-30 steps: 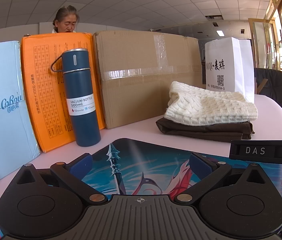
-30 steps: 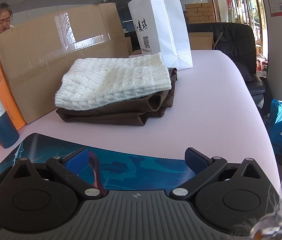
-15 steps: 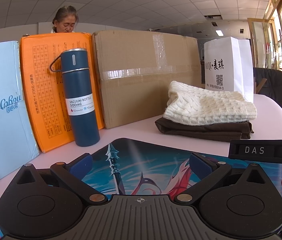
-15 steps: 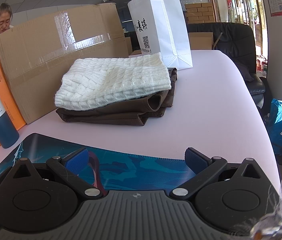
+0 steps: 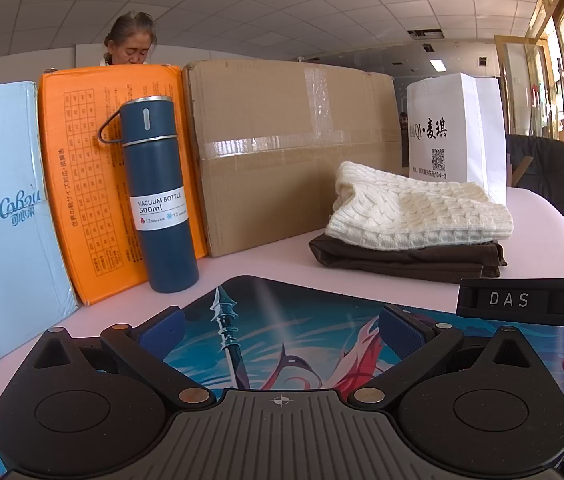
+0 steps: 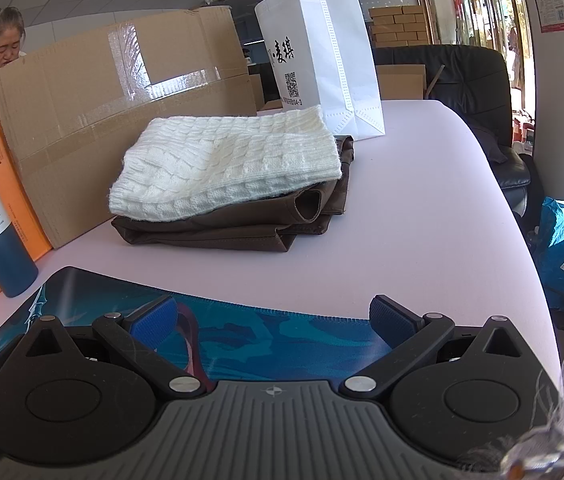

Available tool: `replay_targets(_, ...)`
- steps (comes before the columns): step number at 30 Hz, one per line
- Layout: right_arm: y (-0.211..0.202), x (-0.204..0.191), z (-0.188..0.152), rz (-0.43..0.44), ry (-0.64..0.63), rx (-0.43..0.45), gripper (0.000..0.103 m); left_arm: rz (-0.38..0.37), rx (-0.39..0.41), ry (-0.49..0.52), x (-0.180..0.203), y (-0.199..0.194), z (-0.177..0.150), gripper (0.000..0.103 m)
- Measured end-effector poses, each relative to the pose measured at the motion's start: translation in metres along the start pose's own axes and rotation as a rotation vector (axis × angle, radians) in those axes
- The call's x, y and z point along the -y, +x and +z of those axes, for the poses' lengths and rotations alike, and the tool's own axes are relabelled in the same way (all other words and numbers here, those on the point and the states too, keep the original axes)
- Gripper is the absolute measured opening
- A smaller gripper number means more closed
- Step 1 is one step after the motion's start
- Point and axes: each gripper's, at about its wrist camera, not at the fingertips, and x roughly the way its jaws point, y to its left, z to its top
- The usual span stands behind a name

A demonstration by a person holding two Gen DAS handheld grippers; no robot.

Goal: Fold clothes

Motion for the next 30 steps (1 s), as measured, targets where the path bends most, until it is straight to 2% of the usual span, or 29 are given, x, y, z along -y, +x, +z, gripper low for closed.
replay_targets(30,-0.0001,0.0005,0.0005,-0.005,0.002,0.000,0.103,-0.017,-0.003,-0.001,-0.0002,0.0004,0.0001,0.103)
